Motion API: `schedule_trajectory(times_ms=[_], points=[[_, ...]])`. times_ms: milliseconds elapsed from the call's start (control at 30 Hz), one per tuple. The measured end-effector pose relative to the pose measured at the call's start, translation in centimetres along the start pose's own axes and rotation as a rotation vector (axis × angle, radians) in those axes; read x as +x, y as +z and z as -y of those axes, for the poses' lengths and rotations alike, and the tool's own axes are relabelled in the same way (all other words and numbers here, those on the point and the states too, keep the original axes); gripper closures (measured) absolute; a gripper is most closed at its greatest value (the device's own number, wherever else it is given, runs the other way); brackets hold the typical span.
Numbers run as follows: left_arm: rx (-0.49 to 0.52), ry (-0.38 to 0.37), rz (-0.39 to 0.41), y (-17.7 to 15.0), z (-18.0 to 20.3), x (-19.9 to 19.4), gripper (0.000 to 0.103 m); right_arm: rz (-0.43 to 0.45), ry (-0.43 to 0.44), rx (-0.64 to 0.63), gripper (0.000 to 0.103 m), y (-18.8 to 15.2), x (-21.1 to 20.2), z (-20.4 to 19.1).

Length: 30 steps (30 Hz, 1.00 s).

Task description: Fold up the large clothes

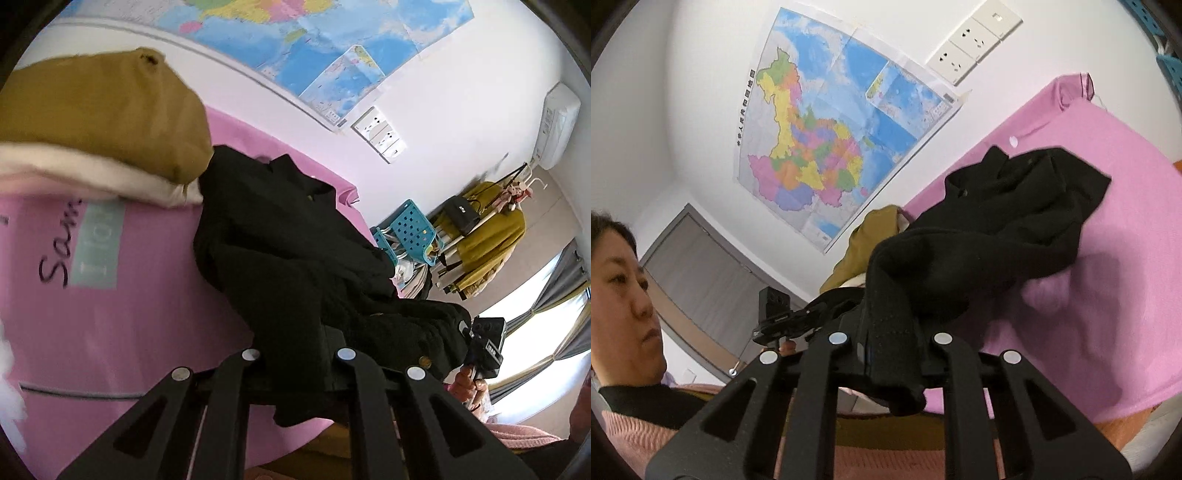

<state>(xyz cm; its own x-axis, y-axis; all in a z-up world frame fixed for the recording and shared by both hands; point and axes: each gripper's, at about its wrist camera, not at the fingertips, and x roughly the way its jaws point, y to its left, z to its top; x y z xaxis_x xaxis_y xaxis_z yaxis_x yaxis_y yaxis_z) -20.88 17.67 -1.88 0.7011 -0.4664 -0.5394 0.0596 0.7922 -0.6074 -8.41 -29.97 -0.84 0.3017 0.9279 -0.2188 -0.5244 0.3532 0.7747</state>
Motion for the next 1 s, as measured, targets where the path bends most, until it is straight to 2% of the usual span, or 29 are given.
schedule_trajectory(times_ms=[233,367,533,600,700,767,833,900,1000], points=[[0.069,0.039,-0.037,4.4,2.0,1.7,0.094,0.032,0.0,0.044,0.088,4.8,1.3,0.6],[0.098,0.059,-0.049,8.5,2.9,3.1,0.094,0.062,-0.019,0.076,0.088,8.3,1.9,1.8],[0.076,0.095,-0.078,14.5,2.7,6.7,0.094,0.091,-0.033,0.154,0.086,13.9,4.1,4.9],[0.059,0.132,-0.104,17.1,2.3,9.4,0.094,0.085,-0.07,0.176,0.086,15.9,5.3,6.3],[0.016,0.201,-0.155,20.0,1.0,13.6,0.094,0.059,-0.136,0.259,0.084,18.7,7.8,10.4],[-0.014,0.245,-0.198,21.4,-0.3,16.7,0.094,0.038,-0.169,0.32,0.076,19.5,9.3,12.8],[-0.037,0.264,-0.233,22.2,-1.6,18.9,0.093,0.021,-0.239,0.386,0.071,20.0,10.9,15.4],[-0.063,0.279,-0.265,23.0,-2.8,20.8,0.091,0.001,-0.273,0.391,0.069,20.3,11.9,16.7],[-0.106,0.264,-0.242,23.8,-4.2,21.3,0.086,0.004,-0.295,0.377,0.066,20.6,12.4,17.2]])
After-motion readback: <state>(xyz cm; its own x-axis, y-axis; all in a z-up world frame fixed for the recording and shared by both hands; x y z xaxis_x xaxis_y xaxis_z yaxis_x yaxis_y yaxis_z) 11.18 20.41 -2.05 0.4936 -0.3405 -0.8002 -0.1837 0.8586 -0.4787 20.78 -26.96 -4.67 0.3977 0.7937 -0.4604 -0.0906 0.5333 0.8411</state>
